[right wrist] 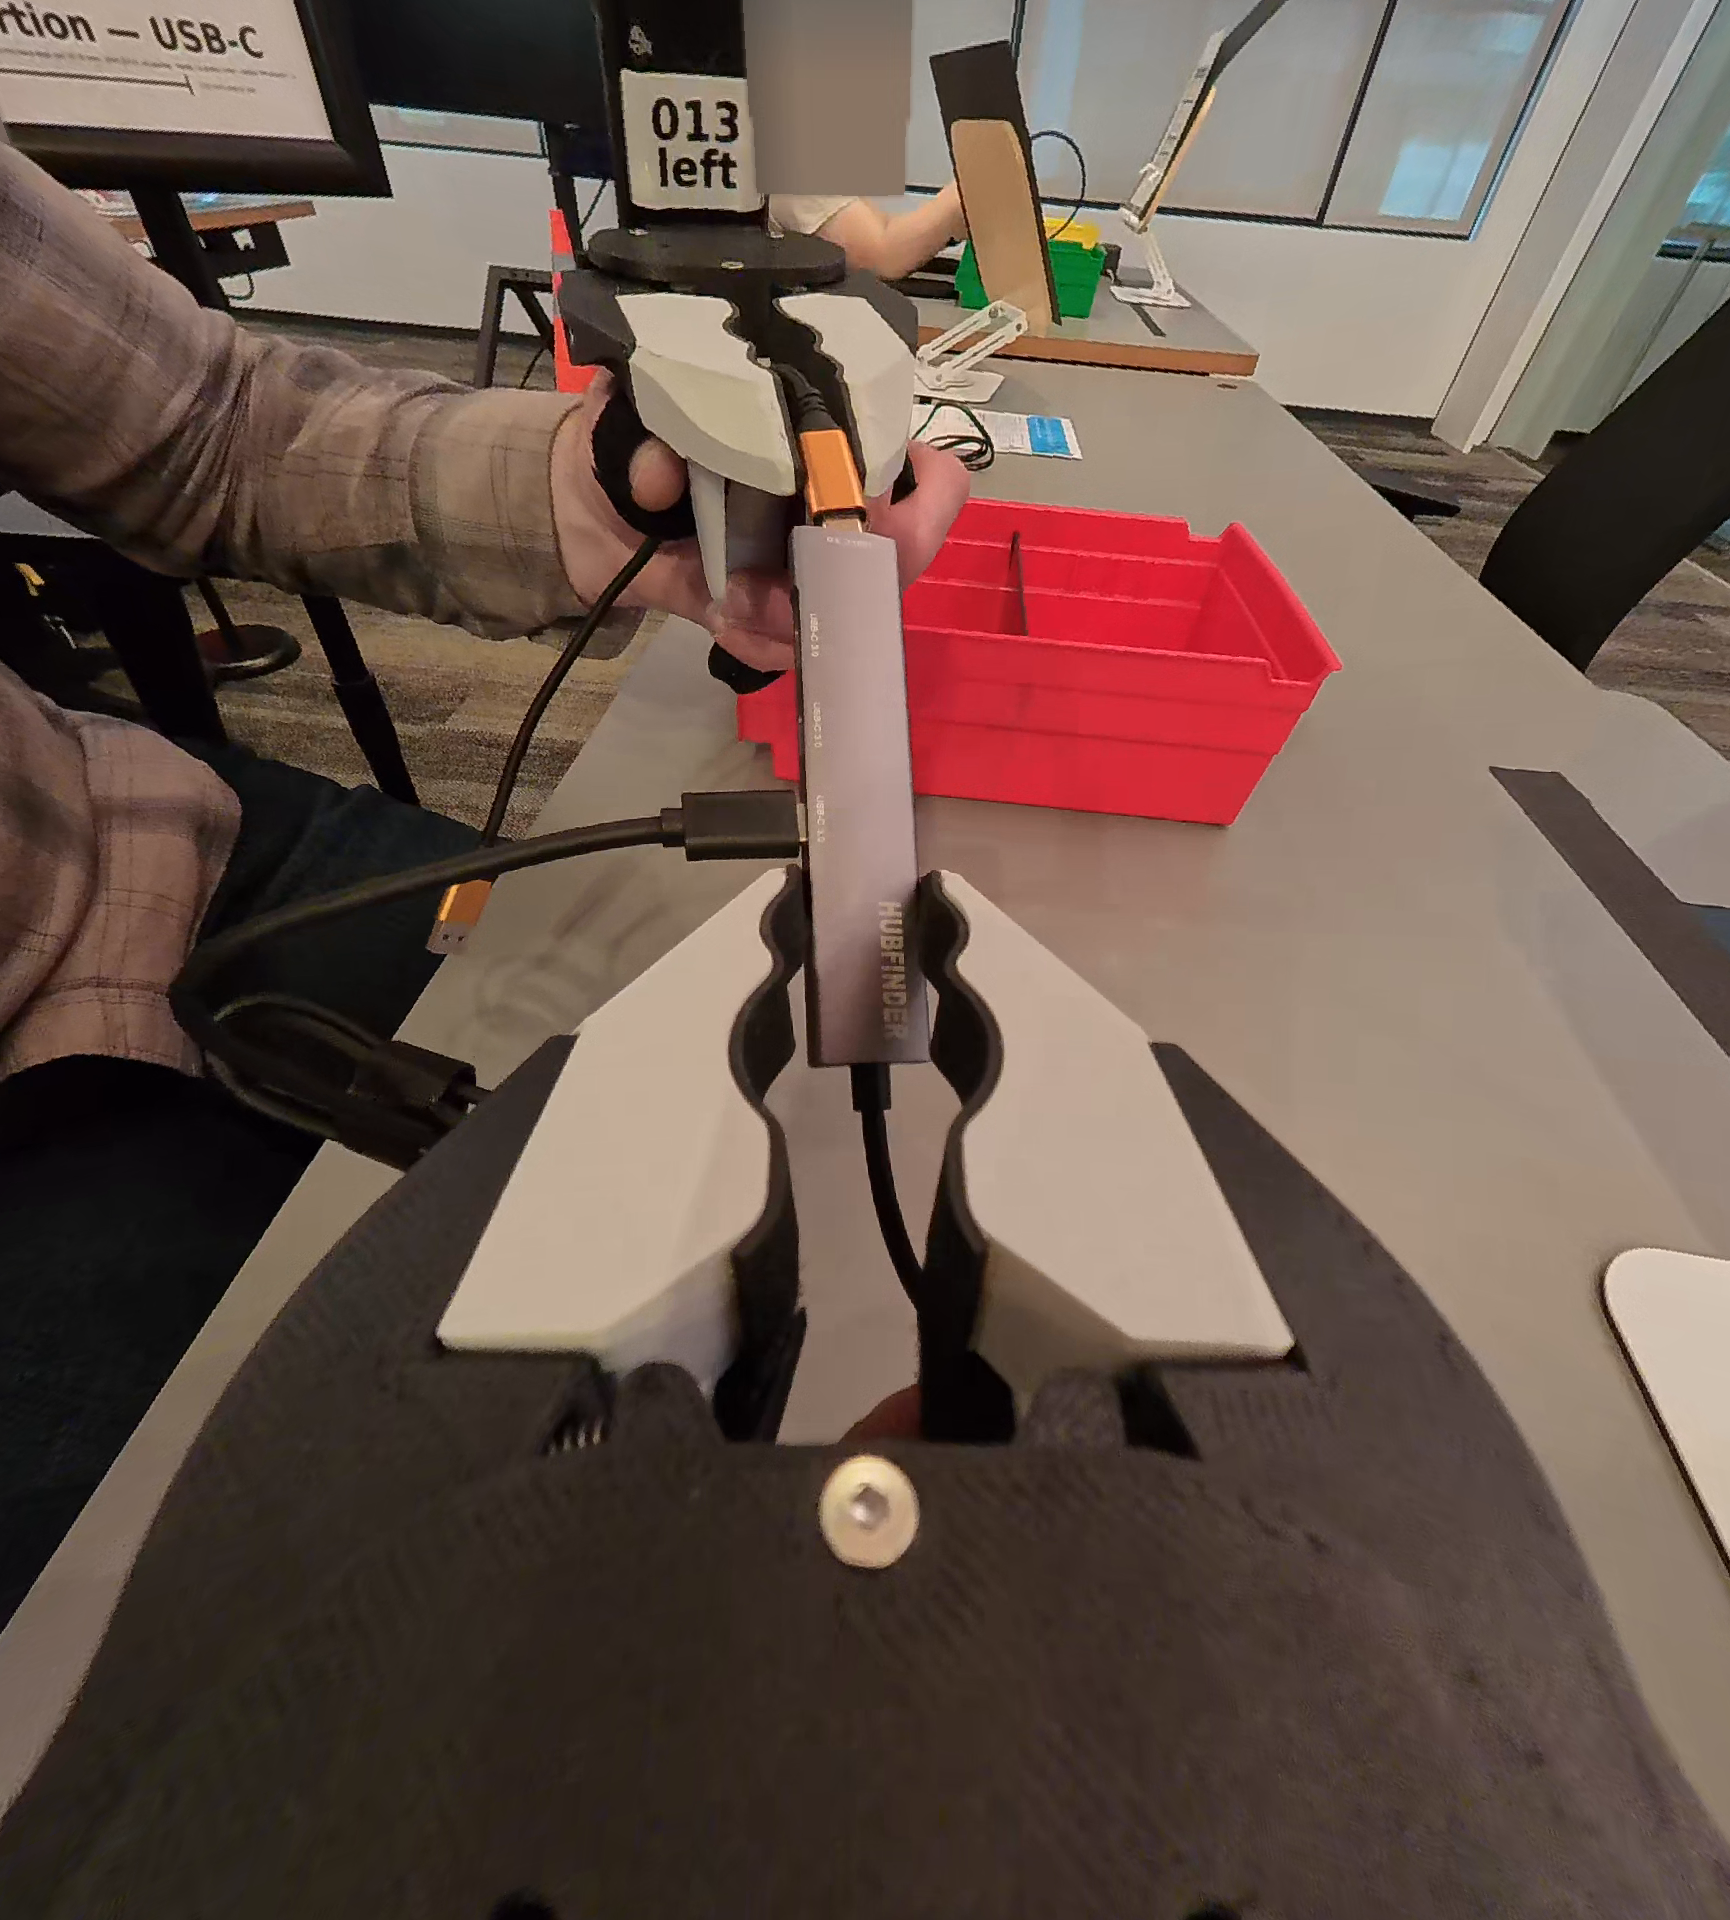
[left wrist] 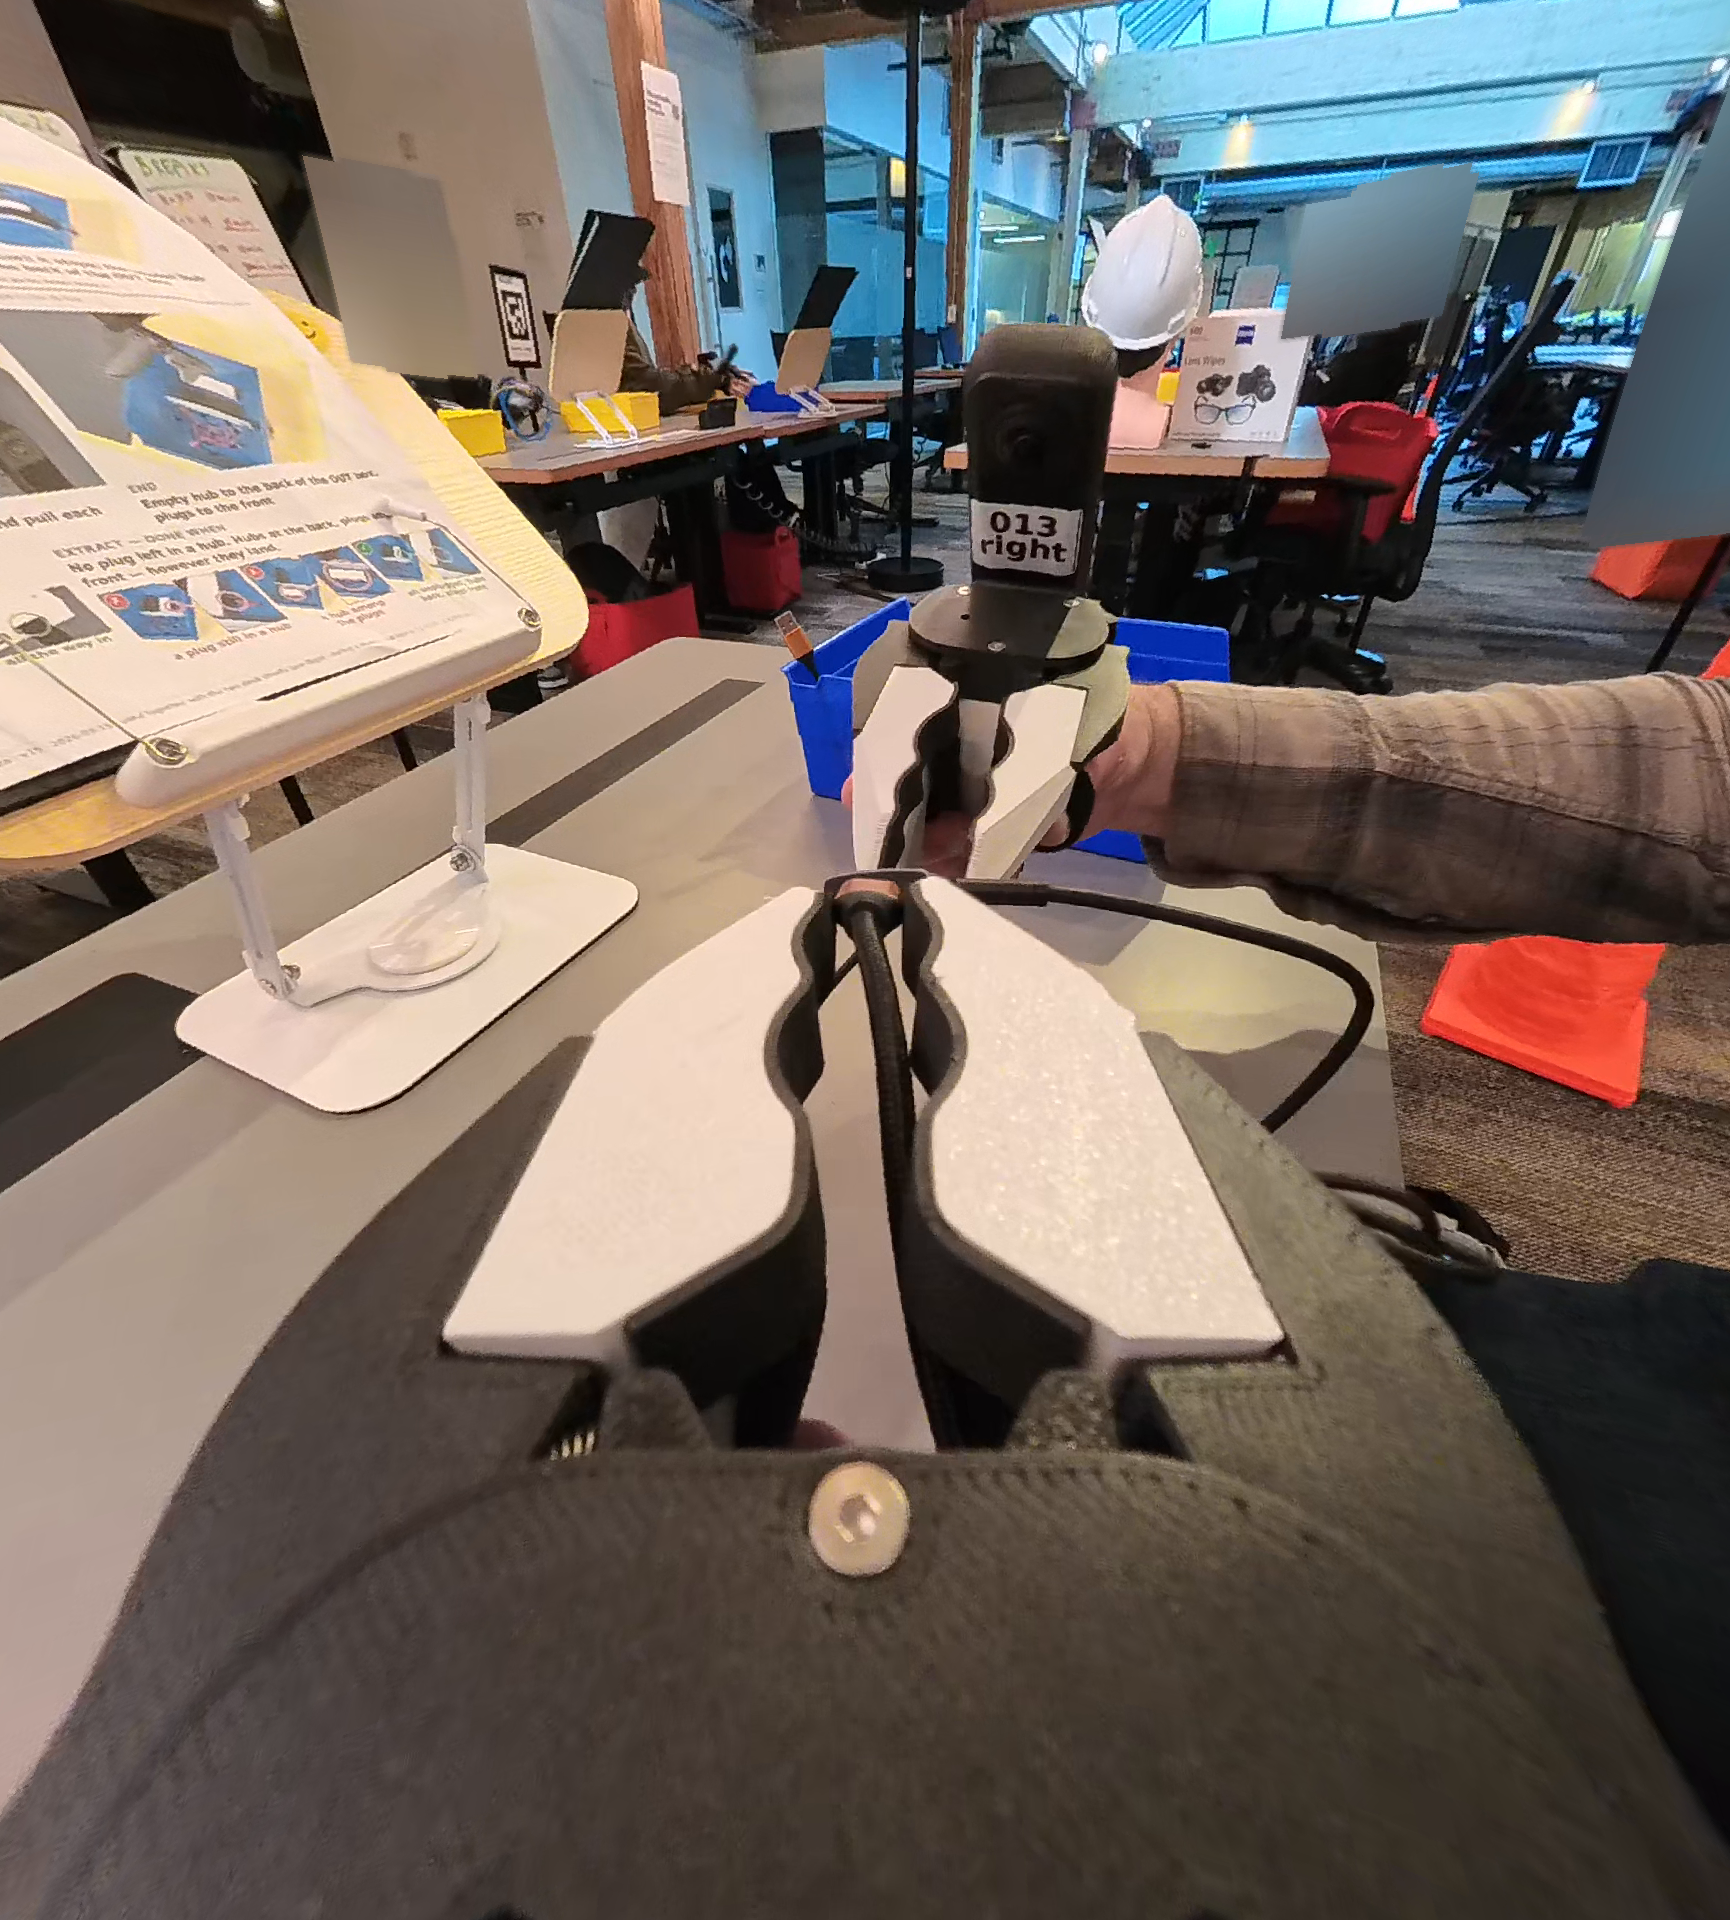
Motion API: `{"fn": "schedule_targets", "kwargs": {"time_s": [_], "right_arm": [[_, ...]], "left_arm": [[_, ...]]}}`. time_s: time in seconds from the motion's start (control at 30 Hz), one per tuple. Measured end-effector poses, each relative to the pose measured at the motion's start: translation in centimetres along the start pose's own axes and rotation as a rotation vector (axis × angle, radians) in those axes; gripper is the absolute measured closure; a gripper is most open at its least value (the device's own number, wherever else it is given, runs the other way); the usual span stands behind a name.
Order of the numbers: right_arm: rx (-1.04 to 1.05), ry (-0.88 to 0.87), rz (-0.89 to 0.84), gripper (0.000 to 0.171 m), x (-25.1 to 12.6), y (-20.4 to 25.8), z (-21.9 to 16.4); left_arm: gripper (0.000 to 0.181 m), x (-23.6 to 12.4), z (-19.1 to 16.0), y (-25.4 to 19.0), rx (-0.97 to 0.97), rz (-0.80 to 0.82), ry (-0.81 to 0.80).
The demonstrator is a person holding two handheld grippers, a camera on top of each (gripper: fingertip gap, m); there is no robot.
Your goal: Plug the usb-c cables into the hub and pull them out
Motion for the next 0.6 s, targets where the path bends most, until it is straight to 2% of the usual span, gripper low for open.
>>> {"fn": "schedule_targets", "kwargs": {"time_s": [0.6], "right_arm": [[-0.056, 0.023, -0.02, 0.152, -0.17, 0.06, 0.63]], "left_arm": [[0.17, 0.1, -0.1, 0.17, -0.113, -0.058, -0.001]]}}
Point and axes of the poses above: each gripper's, where its closed fingertips meet, x out along the fingers, z out of its top, y = z × x across the jaws, the point moved 9 cm from there along -x, back along the fingers, and after that the axes turned 11 degrees about -x, right-handed, at the moved point
